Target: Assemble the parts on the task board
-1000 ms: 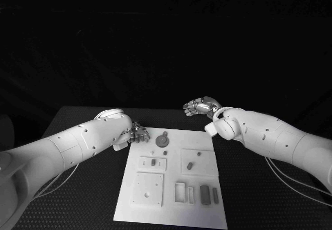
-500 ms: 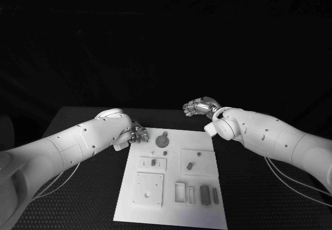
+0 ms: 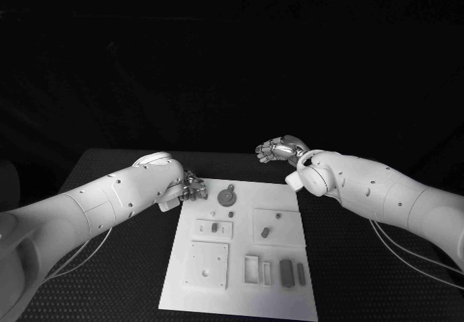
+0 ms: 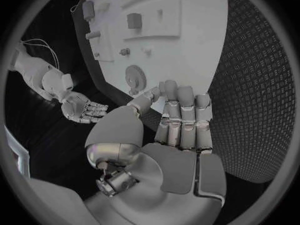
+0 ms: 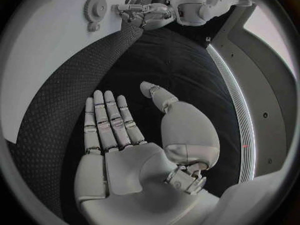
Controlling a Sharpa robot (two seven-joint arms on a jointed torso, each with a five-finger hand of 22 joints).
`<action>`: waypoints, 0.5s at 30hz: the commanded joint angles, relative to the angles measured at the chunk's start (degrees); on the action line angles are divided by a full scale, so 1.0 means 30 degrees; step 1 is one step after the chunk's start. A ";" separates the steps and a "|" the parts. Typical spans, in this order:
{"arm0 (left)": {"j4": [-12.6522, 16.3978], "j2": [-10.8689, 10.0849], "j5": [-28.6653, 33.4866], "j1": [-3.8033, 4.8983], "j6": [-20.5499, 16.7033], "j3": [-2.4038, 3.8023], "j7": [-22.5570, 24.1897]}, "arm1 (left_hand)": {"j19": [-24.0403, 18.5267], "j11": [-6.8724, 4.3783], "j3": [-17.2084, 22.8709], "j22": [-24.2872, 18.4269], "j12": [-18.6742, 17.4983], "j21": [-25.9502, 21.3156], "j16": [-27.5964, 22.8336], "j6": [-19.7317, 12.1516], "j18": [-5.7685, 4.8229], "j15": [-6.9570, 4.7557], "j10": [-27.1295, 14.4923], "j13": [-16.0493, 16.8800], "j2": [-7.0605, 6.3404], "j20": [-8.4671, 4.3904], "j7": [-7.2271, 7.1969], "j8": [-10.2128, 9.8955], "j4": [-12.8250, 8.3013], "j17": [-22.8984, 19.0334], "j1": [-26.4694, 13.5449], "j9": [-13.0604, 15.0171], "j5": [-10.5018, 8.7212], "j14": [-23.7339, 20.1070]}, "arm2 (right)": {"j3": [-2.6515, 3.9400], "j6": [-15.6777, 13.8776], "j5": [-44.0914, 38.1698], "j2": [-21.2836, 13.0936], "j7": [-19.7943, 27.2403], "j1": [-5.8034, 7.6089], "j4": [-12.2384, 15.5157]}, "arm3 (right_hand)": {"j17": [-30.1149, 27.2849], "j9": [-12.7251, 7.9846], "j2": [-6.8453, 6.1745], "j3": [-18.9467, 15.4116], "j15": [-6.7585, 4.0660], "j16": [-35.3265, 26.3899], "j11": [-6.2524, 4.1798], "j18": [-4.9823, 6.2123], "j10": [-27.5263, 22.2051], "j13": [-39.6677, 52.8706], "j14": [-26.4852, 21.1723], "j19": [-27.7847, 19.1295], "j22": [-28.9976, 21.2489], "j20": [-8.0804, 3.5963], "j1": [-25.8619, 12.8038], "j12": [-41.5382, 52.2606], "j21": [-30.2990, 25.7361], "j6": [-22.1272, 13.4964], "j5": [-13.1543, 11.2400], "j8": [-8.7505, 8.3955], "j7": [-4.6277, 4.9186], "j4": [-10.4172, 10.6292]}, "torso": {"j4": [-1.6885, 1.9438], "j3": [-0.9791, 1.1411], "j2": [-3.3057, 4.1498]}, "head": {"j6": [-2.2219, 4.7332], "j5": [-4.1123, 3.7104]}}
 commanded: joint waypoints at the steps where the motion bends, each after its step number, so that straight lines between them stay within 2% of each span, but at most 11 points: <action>1: -0.0024 0.0025 0.0109 -0.0025 -0.0249 -0.0009 -0.0028 | 0.0177 -0.0080 0.0046 0.0051 -0.0092 -0.0008 0.0014 0.0206 -0.0191 -0.0095 0.0234 0.0048 0.0321 -0.1898 0.0025 0.0197 -0.0218 0.0051 0.0098 0.0035 0.0340 0.0200 | 0.0002 0.0130 -0.0117 0.0012 0.0207 -0.0004 0.0018 | -0.0019 -0.0021 -0.0046 -0.0027 -0.0010 0.0084 -0.0010 -0.0355 0.0190 0.0020 -0.0161 -0.0104 0.0033 0.0032 -0.0071 -0.0114 -0.0080 -0.0005 0.0079 0.0091 0.0714 -0.0037 | 0.0004 -0.0011 0.0002 | -0.0002 0.0012; 8: 0.0186 -0.0167 0.1426 -0.0001 -0.0296 0.0004 -0.0136 | 0.0469 -0.0309 0.0034 0.0230 0.0031 0.0168 0.0306 0.0847 -0.0132 -0.0190 0.0797 0.0144 0.0296 -0.1994 -0.0224 0.0671 -0.0513 0.0189 -0.0094 0.0116 0.1488 0.0600 | 0.0002 0.0090 -0.0117 -0.0026 0.0198 -0.0002 0.0020 | -0.0022 -0.0024 -0.0047 -0.0031 -0.0010 0.0086 -0.0010 -0.0354 0.0192 0.0020 -0.0161 -0.0102 0.0039 0.0031 -0.0075 -0.0117 -0.0085 -0.0005 0.0079 0.0093 0.0714 -0.0035 | 0.0027 -0.0015 -0.0014 | 0.0007 0.0024; 13: 0.1234 -0.0709 0.1951 0.0103 -0.0391 0.0023 -0.0285 | 0.0543 -0.0434 0.0020 0.0323 0.0037 0.0188 0.0473 0.1241 -0.0120 -0.0234 0.1150 0.0175 0.0244 -0.2026 -0.0359 0.0771 -0.0634 0.0278 -0.0352 0.0241 0.2295 0.0811 | 0.0002 0.0042 -0.0117 -0.0085 0.0187 0.0000 0.0039 | -0.0023 -0.0025 -0.0046 -0.0031 -0.0011 0.0087 -0.0011 -0.0353 0.0194 0.0020 -0.0161 -0.0101 0.0042 0.0031 -0.0075 -0.0119 -0.0088 -0.0004 0.0079 0.0095 0.0713 -0.0035 | 0.0051 -0.0009 -0.0028 | 0.0025 0.0071; 15: 0.1886 -0.1057 0.2090 0.0233 -0.0578 0.0026 -0.0361 | 0.0660 -0.0526 -0.0011 0.0390 0.0075 0.0248 0.0601 0.1486 -0.0096 -0.0268 0.1391 0.0216 0.0191 -0.2061 -0.0457 0.0844 -0.0704 0.0345 -0.0537 0.0328 0.2930 0.0983 | 0.0002 0.0030 -0.0119 -0.0109 0.0187 0.0000 0.0011 | -0.0024 -0.0026 -0.0047 -0.0031 -0.0011 0.0088 -0.0011 -0.0352 0.0195 0.0020 -0.0162 -0.0101 0.0044 0.0030 -0.0074 -0.0120 -0.0089 -0.0004 0.0079 0.0095 0.0713 -0.0036 | 0.0063 -0.0014 -0.0025 | 0.0031 0.0063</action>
